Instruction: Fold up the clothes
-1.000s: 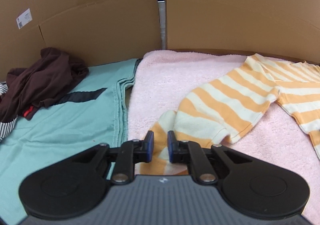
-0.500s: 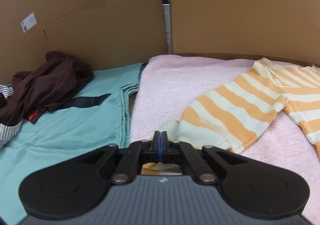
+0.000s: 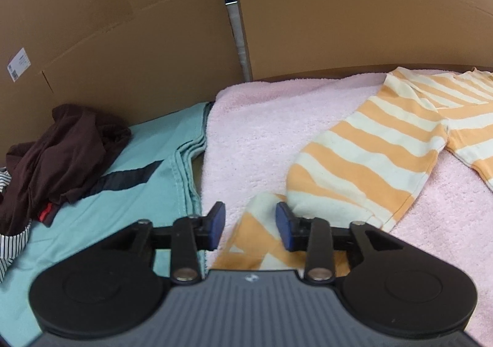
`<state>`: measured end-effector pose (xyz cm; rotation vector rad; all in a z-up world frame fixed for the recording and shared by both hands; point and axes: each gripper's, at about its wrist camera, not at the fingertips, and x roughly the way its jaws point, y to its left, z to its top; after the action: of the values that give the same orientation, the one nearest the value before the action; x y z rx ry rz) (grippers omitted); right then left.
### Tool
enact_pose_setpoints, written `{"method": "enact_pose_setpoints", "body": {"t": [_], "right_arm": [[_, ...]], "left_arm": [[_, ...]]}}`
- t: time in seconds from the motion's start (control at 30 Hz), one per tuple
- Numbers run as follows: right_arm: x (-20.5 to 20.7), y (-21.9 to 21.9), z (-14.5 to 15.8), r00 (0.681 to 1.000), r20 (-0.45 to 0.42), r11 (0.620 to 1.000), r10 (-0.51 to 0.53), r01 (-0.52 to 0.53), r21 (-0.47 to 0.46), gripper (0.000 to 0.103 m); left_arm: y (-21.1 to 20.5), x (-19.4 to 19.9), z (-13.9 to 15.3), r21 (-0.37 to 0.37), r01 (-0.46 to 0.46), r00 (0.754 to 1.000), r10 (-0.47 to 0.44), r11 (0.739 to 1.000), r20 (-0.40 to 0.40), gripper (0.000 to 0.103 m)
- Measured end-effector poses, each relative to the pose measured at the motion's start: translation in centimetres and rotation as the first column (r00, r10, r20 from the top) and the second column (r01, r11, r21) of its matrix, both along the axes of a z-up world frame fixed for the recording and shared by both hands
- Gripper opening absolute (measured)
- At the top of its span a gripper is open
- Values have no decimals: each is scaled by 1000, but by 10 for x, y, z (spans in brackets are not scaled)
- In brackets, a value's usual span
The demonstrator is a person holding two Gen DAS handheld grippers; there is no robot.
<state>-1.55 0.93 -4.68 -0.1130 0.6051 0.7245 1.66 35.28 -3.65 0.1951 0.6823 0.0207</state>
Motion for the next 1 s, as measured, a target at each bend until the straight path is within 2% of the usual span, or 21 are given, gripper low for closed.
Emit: {"method": "enact_pose_setpoints", "body": {"t": [0.1,0.13,0.23,0.3,0.37,0.43,0.5,0.53,0.63,0.7,0.77,0.9,1.0], "right_arm": [[0,1,0,1000,2,1000,2,-2,-4,32],[0,1,0,1000,3,1000,3,-3,-4,32],[1,0,1,1000,-3,1000,1,-1,4,31],[1,0,0,1000,-4,1000,-2,2,7,31],[0,0,1,1000,-1,1000,-4,4,3,30],[0,2,1,1000,4,1000,-6,6,-4,30],[-1,2,1,1000,9,1000,-7,7,-10,30],[-1,3,1,1000,11,1000,-7,7,-12,29],[-1,3,1,1000,16,1000,-9,9,-17,29],[-1,3,1,1000,17,1000,-10,10,-18,29],[-1,3,1,1000,20,1000,-10,11,-22,29],[-2,4,1,999,32,999,-18,19,-33,29],[-3,3,1,999,33,999,-21,23,-35,29]], "left_arm": [[5,0,0,-48,3,1000,-3,999,-2,36],[7,1,0,-66,2,1000,-2,998,-5,29],[-5,-2,-1,-41,4,1000,-4,999,1,10],[-16,-7,-5,15,-5,1000,5,1000,24,8],[-17,-11,-5,24,-42,998,41,999,47,8],[-8,-12,-1,16,-133,989,131,991,72,8],[8,-16,10,3,-249,962,247,968,114,8],[17,-20,17,0,-311,940,308,950,146,8],[37,-38,38,-27,-466,857,459,884,233,8],[47,-47,43,-43,-537,812,530,842,244,8],[53,-55,39,-78,-596,770,596,799,226,8],[57,-82,20,-205,-657,708,688,725,162,8],[64,-94,15,-300,-670,677,725,679,128,8]]}}
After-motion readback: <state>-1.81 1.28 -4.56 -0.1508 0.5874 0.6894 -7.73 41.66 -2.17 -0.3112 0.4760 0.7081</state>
